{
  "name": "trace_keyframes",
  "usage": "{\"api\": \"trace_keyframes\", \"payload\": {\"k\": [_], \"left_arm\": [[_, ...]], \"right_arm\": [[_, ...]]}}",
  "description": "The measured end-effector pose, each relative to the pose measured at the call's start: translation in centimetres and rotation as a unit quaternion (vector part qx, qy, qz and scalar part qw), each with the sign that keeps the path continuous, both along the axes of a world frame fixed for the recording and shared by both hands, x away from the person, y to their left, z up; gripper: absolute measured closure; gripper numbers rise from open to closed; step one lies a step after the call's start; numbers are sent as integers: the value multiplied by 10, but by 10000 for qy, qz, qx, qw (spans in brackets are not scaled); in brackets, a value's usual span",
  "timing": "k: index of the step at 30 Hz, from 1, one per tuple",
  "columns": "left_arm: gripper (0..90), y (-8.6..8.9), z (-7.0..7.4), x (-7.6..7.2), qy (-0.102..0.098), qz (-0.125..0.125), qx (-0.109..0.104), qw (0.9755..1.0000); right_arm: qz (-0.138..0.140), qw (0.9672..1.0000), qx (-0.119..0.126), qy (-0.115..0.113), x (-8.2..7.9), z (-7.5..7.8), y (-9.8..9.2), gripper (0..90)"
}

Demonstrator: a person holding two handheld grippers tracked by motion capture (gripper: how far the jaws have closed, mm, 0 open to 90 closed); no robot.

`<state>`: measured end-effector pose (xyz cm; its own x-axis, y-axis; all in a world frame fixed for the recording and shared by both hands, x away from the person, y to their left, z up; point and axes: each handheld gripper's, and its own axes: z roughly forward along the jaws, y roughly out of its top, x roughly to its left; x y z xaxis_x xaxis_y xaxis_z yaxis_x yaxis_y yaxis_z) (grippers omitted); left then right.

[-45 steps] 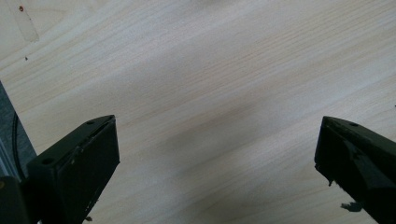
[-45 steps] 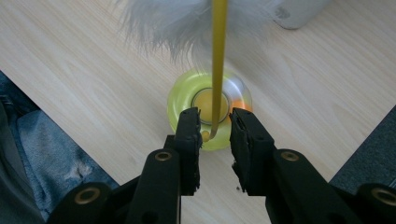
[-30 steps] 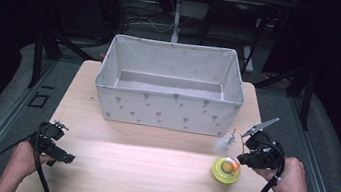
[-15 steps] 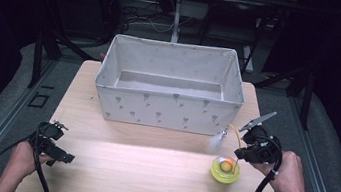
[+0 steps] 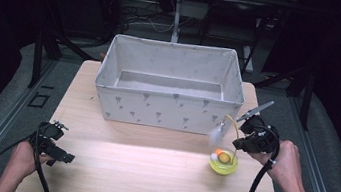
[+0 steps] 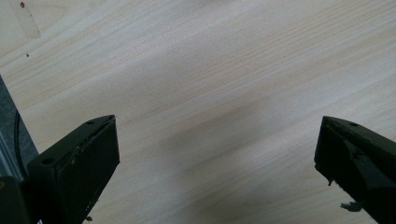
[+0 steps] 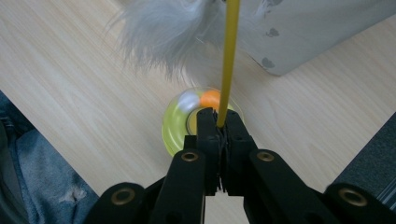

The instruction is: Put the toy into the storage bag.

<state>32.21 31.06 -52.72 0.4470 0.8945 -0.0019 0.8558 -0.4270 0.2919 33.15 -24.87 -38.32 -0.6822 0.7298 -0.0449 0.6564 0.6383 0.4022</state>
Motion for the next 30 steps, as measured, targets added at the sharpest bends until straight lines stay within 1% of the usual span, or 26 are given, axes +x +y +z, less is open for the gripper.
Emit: {"api": "trace_keyframes", "payload": {"k": [3,8,9,17,21,24,26,27,30], "left_arm": [[2,0,0,0,17,7,9,10000],[1,0,0,0,21,11,-8,10000],[2,0,0,0,21,-4,9,10000],[2,0,0,0,40,-19,11,10000],[2,0,-1,0,47,-35,17,10000],[2,0,-1,0,58,-34,14,10000],[2,0,-1,0,76,-39,35,10000],[2,0,-1,0,83,-42,37,10000],[2,0,-1,0,82,-46,34,10000]], "right_arm": [[22,10000,31,-8,4,3,1,883],[53,10000,-30,-25,11,7,5,883],[49,10000,-8,-39,11,7,5,883],[116,9999,-30,42,19,10,10,883],[114,9999,9,58,22,10,11,883],[139,9998,-29,119,26,11,12,883],[135,9998,9,142,29,11,13,883],[170,9997,-39,169,30,12,13,883],[156,9997,-19,194,33,14,13,883]]}}
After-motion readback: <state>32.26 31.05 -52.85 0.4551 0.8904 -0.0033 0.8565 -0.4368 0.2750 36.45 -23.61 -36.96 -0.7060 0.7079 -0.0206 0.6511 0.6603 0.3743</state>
